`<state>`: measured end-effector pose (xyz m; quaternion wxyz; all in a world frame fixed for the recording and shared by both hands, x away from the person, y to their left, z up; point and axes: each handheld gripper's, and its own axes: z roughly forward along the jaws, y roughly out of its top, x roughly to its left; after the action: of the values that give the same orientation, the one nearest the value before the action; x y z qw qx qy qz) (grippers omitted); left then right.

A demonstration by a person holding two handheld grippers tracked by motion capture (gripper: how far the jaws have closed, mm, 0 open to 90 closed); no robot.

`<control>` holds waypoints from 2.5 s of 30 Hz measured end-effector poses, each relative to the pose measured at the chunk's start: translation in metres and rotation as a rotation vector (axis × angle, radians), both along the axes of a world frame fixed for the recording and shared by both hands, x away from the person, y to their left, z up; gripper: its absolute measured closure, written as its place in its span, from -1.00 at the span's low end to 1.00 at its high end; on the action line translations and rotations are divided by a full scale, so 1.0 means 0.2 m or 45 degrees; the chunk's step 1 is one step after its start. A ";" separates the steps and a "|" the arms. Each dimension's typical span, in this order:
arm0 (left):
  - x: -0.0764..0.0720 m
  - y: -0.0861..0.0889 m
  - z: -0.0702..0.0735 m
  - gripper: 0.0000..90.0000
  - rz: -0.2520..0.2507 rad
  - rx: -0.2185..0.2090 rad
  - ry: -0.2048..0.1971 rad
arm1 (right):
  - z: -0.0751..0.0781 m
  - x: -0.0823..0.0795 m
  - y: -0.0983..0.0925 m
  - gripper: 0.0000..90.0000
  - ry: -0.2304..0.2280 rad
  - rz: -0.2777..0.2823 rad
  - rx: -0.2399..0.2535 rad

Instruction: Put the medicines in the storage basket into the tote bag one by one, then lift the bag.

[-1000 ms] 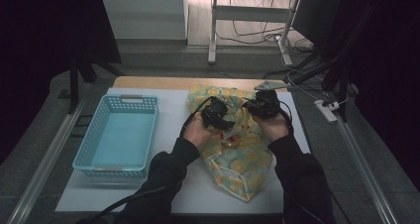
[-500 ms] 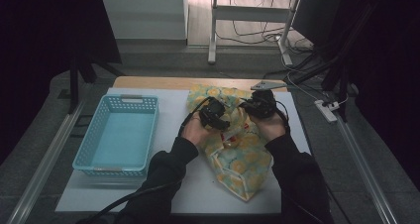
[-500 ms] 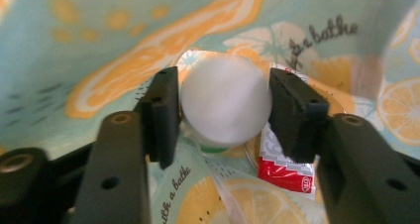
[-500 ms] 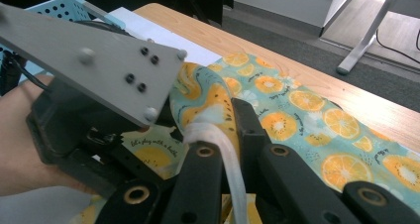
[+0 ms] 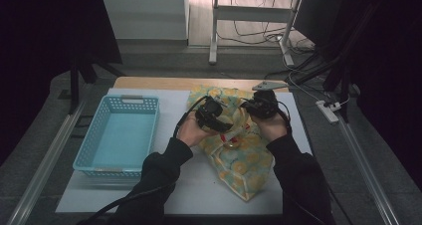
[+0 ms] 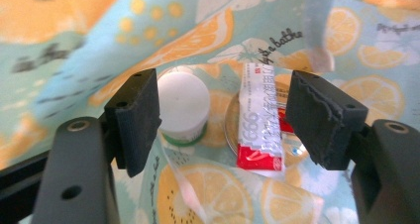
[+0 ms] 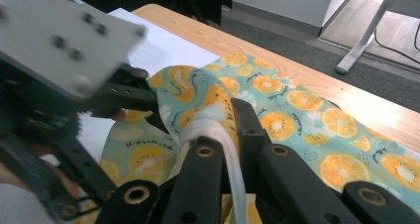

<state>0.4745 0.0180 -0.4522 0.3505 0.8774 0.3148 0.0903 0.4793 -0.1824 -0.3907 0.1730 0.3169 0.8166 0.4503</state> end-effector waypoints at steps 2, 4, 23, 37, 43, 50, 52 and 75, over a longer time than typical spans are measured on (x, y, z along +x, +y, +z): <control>-0.01 0.02 0.02 -0.37 -0.003 -0.008 0.002 | 0.00 0.00 0.00 0.98 0.001 0.000 0.000; -0.03 0.03 0.04 -0.39 -0.004 -0.037 0.001 | 0.00 0.00 0.00 0.98 0.000 0.000 0.002; -0.20 0.11 0.13 -0.90 -0.081 -0.129 0.005 | 0.00 -0.01 -0.02 0.98 -0.007 0.000 0.009; -0.33 0.19 0.14 -0.97 -0.089 -0.171 -0.011 | 0.01 -0.02 -0.05 0.98 -0.016 -0.003 0.007; -0.38 0.21 0.12 -1.00 -0.092 -0.178 -0.011 | 0.01 -0.03 -0.05 0.98 -0.016 0.003 0.003; -0.44 0.22 0.08 -1.00 -0.031 -0.159 0.000 | 0.01 -0.04 -0.04 0.98 -0.019 0.013 0.003; -0.46 0.21 0.06 -1.00 -0.014 -0.131 -0.001 | 0.01 -0.04 -0.03 0.98 -0.020 0.014 0.001; -0.57 0.06 -0.28 -1.00 -0.063 -0.015 0.033 | -0.02 -0.05 -0.07 0.98 -0.005 0.011 0.009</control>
<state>0.3596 0.0297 -0.5080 0.3536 0.8840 0.2981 0.0687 0.4683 -0.1963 -0.3943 0.1716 0.3130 0.8160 0.4547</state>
